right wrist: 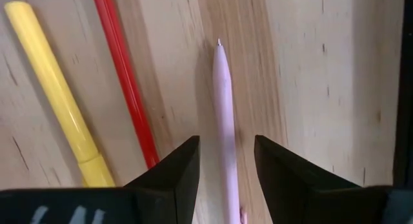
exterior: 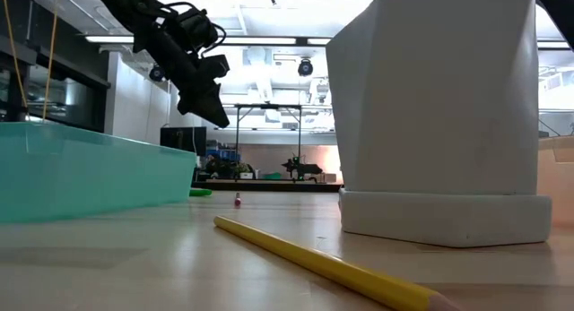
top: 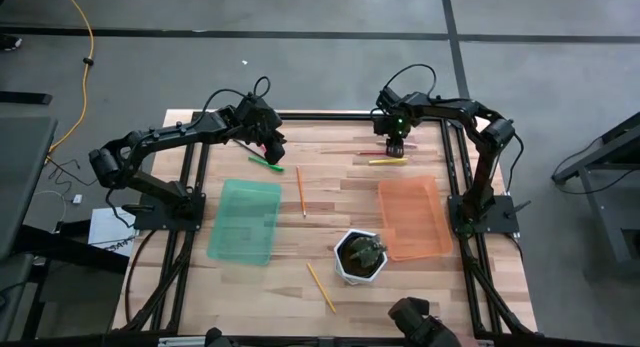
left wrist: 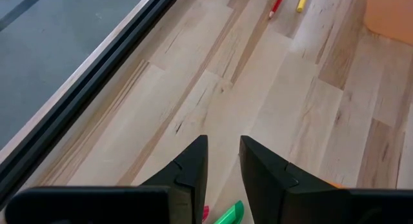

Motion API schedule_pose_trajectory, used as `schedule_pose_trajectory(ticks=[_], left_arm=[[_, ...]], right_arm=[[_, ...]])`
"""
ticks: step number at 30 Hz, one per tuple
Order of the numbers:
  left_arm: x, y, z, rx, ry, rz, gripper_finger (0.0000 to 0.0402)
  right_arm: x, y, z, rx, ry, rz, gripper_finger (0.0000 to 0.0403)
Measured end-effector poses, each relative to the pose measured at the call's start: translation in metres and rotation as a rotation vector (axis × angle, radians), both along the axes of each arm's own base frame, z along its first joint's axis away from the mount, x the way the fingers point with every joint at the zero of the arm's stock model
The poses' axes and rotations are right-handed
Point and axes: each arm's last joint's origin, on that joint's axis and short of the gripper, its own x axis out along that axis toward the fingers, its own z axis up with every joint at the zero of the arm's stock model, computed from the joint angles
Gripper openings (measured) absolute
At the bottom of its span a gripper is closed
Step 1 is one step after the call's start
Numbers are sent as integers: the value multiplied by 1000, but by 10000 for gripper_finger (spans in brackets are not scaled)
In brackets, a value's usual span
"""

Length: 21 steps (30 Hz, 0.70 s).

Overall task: Sort pens & pencils
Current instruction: Put the light pink pen into the green bin

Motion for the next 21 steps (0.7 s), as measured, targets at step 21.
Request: schedule_pose_trajectory(ticks=[21], left_arm=[[0,0,0,-1,-1,1,78]], right_arm=[[2,1,-5,11,14,1,108]])
